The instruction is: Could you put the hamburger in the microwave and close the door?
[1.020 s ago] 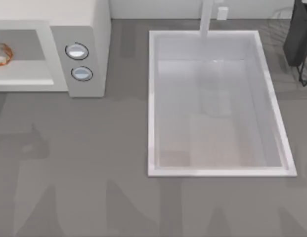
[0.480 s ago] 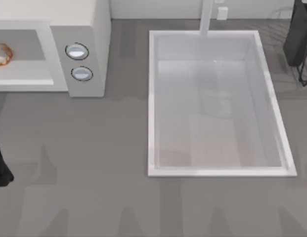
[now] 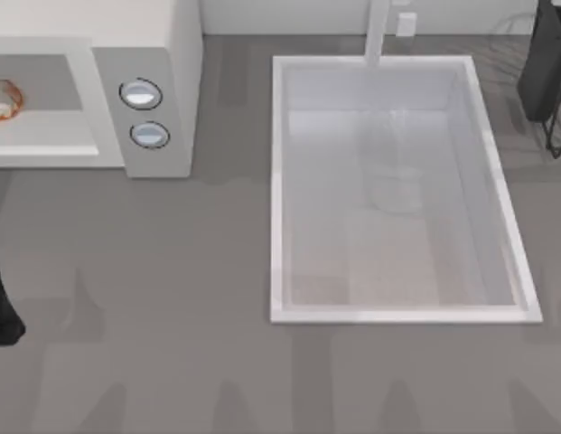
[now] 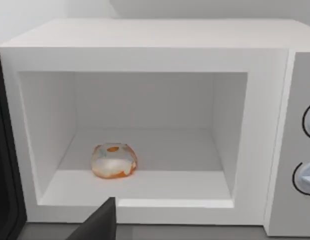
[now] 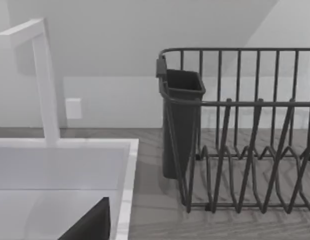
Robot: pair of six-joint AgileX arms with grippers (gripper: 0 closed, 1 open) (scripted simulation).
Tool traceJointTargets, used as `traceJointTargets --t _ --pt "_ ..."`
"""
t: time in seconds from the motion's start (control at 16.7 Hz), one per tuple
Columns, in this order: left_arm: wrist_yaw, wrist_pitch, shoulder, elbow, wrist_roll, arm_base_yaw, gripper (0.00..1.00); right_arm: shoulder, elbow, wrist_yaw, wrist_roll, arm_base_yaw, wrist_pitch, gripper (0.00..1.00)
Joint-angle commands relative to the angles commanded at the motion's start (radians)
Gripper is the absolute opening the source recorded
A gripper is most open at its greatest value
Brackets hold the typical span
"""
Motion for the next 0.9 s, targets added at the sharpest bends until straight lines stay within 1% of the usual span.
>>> traceJointTargets --t 0.66,0.72,0.9 --pt "0.0 0.0 0.0 0.0 0.0 0.0 0.02 0.0 0.0 0.0 0.0 0.0 0.0 1.0" --pt "0.0 0.0 0.0 0.0 0.0 0.0 0.0 0.0 0.0 0.0 0.0 0.0 0.0 1.0" --pt "0.0 0.0 0.0 0.0 0.0 0.0 0.0 0.0 0.0 0.0 0.0 0.0 0.0 1.0"
